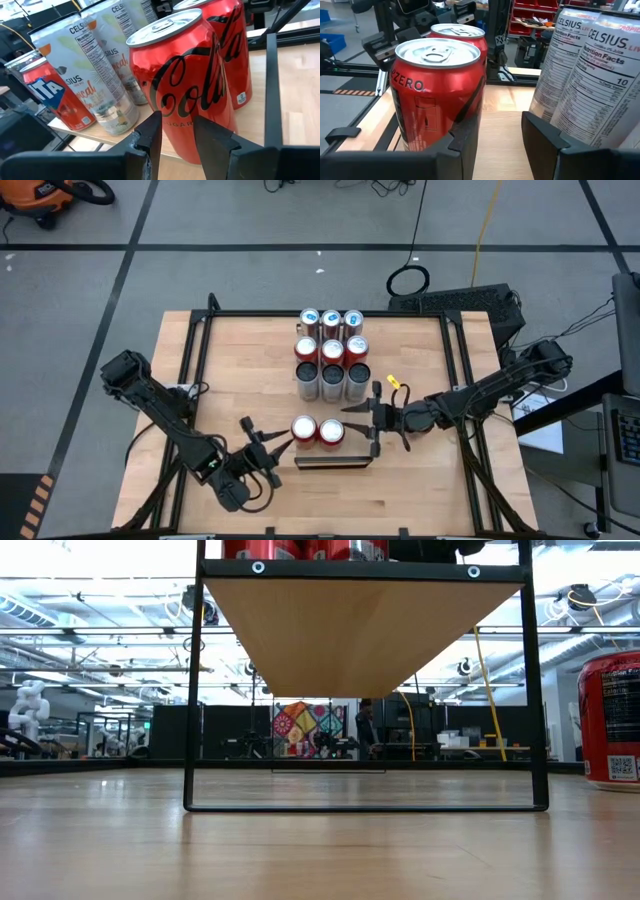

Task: Place canned beverage on shelf
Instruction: Put the left red black soda can on the shelf aligned with the other red black soda can, then put the red black soda can on the shelf aligned with the other red black soda can

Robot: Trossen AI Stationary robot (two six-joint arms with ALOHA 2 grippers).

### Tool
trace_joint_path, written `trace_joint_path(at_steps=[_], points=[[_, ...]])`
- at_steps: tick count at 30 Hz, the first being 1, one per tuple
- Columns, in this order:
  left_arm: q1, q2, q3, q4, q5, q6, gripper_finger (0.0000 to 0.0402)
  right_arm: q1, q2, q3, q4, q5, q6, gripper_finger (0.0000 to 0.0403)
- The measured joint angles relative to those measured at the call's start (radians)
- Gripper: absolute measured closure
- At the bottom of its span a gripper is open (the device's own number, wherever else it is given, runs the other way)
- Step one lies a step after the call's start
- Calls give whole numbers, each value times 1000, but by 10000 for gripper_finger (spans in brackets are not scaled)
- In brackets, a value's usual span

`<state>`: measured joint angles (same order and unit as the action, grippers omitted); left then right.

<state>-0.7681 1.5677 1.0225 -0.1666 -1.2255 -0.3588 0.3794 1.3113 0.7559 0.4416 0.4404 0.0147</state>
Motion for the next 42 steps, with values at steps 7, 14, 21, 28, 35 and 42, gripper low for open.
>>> trace_joint_path(at_steps=[7, 14, 21, 28, 35, 42], points=[[-3, 0, 0, -1, -1, 3, 288, 0, 0, 0, -5, 1, 0, 277], [-33, 0, 0, -12, -2, 7, 288, 0, 0, 0, -5, 3, 0, 277], [-74, -11, 0, -8, -5, -1, 288, 42, -30, 0, -29, 93, 31, 277], [-134, -23, 0, 0, -5, -2, 288, 141, -134, 15, -190, 167, 138, 277], [-164, -23, 0, 0, 31, -43, 288, 273, -154, 185, -640, 239, 357, 277], [-164, -23, 0, 0, 55, -103, 288, 368, -93, 406, -1143, 197, 699, 277]])
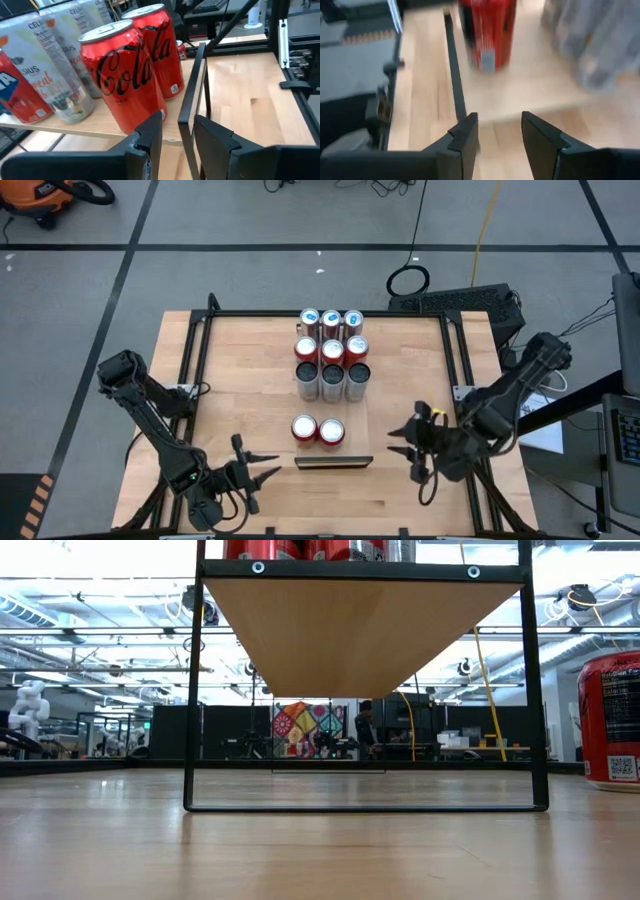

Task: Place canned beverage on shelf
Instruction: Put the red black soda can on the shelf aligned with the other red black soda can

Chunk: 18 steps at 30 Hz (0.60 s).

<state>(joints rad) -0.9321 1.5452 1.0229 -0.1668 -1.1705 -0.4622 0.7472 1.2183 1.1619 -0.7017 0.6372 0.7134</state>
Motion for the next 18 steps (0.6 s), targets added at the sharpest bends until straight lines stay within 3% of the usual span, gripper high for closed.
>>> trace_joint_path(at_steps=[10, 18], points=[[0, 0, 0, 1, 19, -3, 288, 13, 101, 93, -504, -230, 406, 260], [0, 0, 0, 0, 19, -3, 288, 12, 103, 93, -614, -222, 478, 145]])
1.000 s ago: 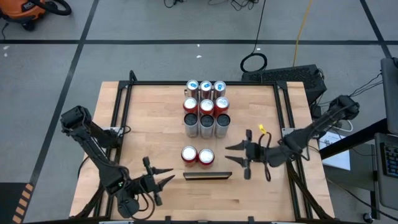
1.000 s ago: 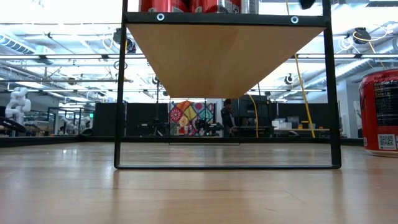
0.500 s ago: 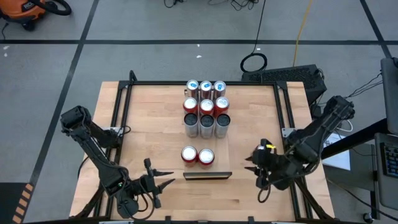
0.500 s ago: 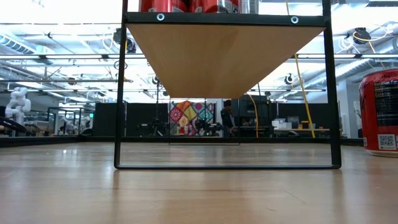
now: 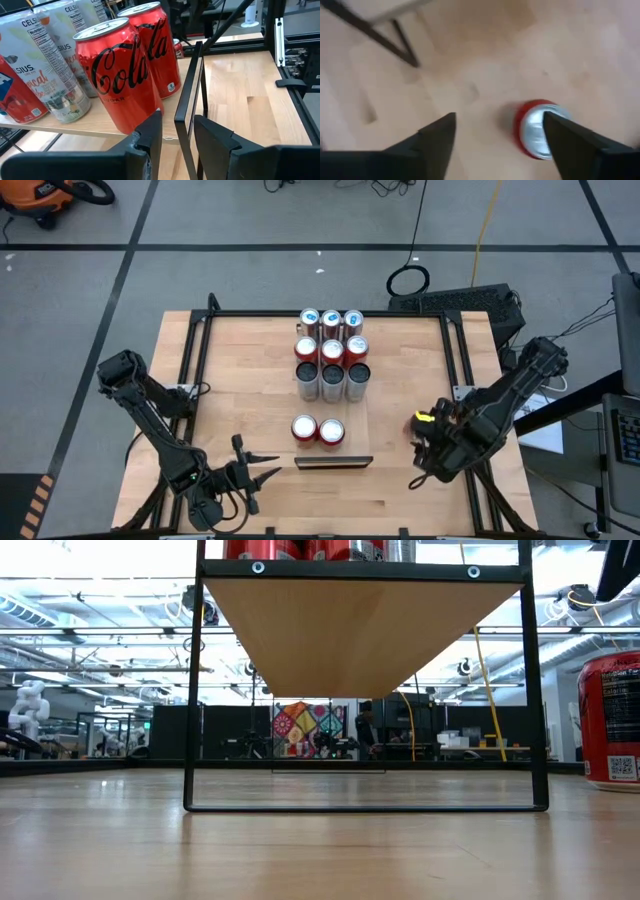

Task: Place canned beverage on shelf
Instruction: Put the red black soda can on the shelf aligned with the other red black soda can

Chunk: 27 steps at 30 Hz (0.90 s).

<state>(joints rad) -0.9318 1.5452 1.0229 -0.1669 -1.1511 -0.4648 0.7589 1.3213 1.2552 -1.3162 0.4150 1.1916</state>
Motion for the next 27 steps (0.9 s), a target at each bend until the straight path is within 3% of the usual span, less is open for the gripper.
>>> trace_joint_path(at_steps=[4, 8, 21, 27], points=[[0, 0, 0, 0, 0, -1, 288, -13, 0, -5, -88, 26, 16, 81], [0, 0, 0, 0, 10, -22, 288, -27, -25, -5, -134, 29, 46, 46], [2, 0, 0, 0, 12, -27, 288, -39, -102, -6, -141, 2, -87, 39], [2, 0, 0, 0, 12, -27, 288, -72, -102, -89, -107, -51, -120, 39]])
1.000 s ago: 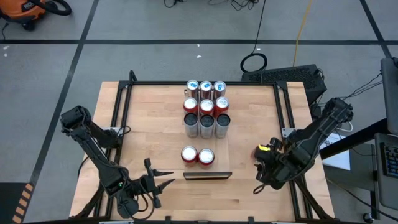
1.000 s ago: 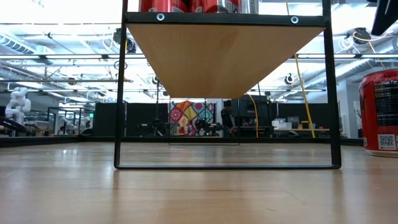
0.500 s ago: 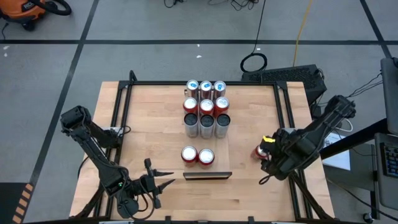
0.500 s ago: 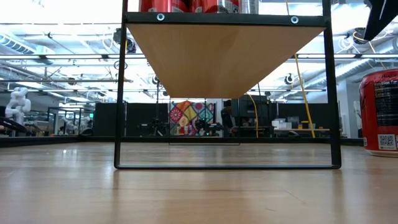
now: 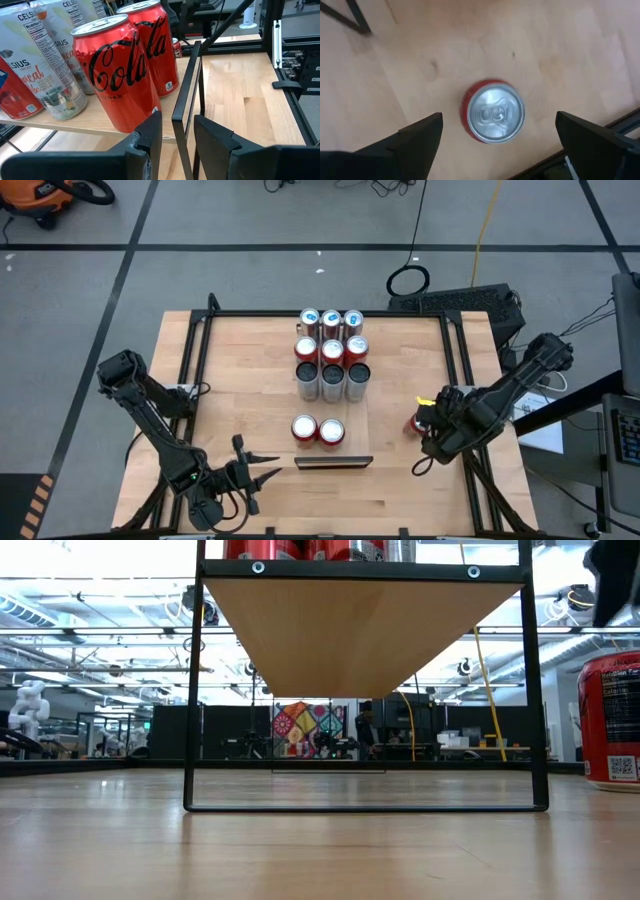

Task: Place canned beverage on shelf
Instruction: Put the red black soda can on the shelf aligned with the other red black soda can

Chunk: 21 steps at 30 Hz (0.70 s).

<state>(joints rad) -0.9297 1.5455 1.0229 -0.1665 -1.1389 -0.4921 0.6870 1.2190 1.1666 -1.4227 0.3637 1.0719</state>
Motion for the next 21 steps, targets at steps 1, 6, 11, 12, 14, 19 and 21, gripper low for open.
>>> trace_joint_path(at_steps=[1, 6, 11, 12, 14, 19, 21], points=[[0, 0, 0, 0, 0, 0, 288, -8, 0, -20, 10, -17, -8, 39], [0, 0, 0, 0, 2, 0, 288, -29, -8, -71, 35, -52, -11, 39], [0, 0, 0, 0, 2, 1, 288, -68, -19, -106, 68, -54, -45, 39], [0, 0, 0, 0, 2, 1, 288, -77, -25, -117, 88, -57, -54, 39], [0, 0, 0, 0, 2, 1, 288, -96, -35, -140, 128, -77, -74, 39], [0, 0, 0, 0, 2, 1, 288, -131, -37, -178, 148, -86, -90, 39], [0, 0, 0, 0, 2, 1, 288, -141, -36, -195, 166, -109, -98, 39]])
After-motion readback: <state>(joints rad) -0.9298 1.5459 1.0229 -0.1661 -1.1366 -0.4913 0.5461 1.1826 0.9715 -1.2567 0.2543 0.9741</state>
